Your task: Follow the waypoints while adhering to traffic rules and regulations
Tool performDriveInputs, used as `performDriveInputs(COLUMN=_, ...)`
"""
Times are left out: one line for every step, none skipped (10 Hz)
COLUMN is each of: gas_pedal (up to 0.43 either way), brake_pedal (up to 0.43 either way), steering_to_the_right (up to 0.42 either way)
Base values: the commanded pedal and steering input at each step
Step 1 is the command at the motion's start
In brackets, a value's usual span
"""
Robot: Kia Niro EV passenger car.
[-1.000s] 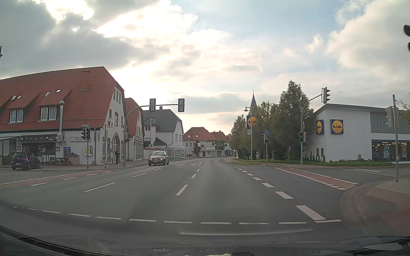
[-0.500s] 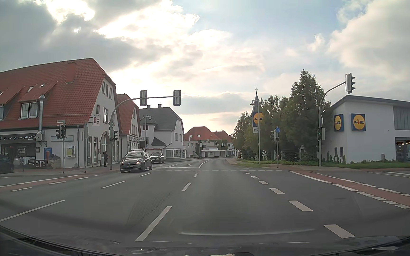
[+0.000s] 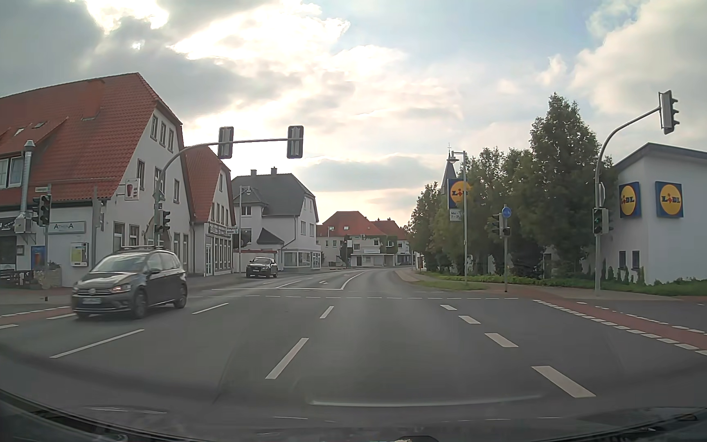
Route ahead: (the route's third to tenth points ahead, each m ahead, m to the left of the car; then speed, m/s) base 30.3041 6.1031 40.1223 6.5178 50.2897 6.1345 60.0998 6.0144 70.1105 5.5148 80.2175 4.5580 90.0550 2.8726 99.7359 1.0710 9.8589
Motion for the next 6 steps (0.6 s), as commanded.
performDriveInputs(gas_pedal=0.209, brake_pedal=0.000, steering_to_the_right=-0.008)
performDriveInputs(gas_pedal=0.209, brake_pedal=0.000, steering_to_the_right=-0.007)
performDriveInputs(gas_pedal=0.209, brake_pedal=0.000, steering_to_the_right=-0.006)
performDriveInputs(gas_pedal=0.197, brake_pedal=0.000, steering_to_the_right=-0.006)
performDriveInputs(gas_pedal=0.197, brake_pedal=0.000, steering_to_the_right=-0.007)
performDriveInputs(gas_pedal=0.197, brake_pedal=0.000, steering_to_the_right=-0.006)
